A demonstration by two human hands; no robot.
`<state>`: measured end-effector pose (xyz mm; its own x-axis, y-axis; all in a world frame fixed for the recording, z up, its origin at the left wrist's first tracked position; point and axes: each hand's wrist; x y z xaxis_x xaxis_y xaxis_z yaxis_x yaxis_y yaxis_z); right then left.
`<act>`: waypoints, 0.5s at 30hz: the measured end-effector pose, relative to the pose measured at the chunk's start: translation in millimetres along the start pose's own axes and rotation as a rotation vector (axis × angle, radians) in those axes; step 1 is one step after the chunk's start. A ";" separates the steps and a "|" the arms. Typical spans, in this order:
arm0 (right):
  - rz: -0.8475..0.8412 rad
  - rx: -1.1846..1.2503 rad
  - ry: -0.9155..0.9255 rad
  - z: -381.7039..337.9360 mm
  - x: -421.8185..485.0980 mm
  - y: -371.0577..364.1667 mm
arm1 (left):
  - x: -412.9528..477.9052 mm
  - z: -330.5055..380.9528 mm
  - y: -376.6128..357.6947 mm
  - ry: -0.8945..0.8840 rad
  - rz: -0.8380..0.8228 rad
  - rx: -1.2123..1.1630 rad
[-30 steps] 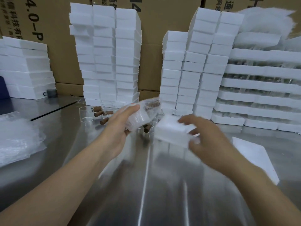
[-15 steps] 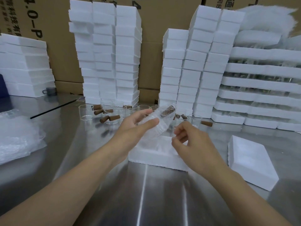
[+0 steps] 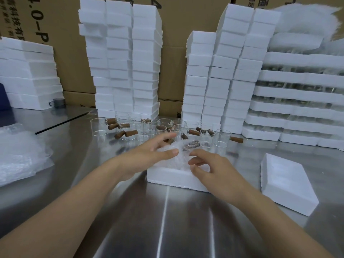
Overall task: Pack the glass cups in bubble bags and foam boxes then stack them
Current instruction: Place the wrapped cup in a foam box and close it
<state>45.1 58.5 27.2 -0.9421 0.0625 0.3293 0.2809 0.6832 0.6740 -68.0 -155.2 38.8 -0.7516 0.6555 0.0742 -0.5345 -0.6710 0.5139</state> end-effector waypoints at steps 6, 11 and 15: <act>0.041 -0.018 0.009 2.4 -0.1 0.3 | 1.8 -8.1 8.3 -0.039 0.080 0.150; 0.223 0.021 0.050 5.3 1.8 3.3 | 1.0 -7.1 7.4 -0.047 0.084 0.251; 0.180 -0.045 0.069 6.9 0.9 1.4 | -2.4 -6.7 5.4 -0.053 0.091 0.326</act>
<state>43.4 64.5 24.0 -0.8615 0.1300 0.4909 0.4534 0.6322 0.6283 -71.7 -162.7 35.6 -0.7650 0.6206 0.1723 -0.3079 -0.5873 0.7485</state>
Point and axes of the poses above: each hand's wrist, its own x-axis towards the middle knuckle, its own y-axis out of the back of the hand, z = x × y, and after that the axes turned 7 degrees about x, right-handed
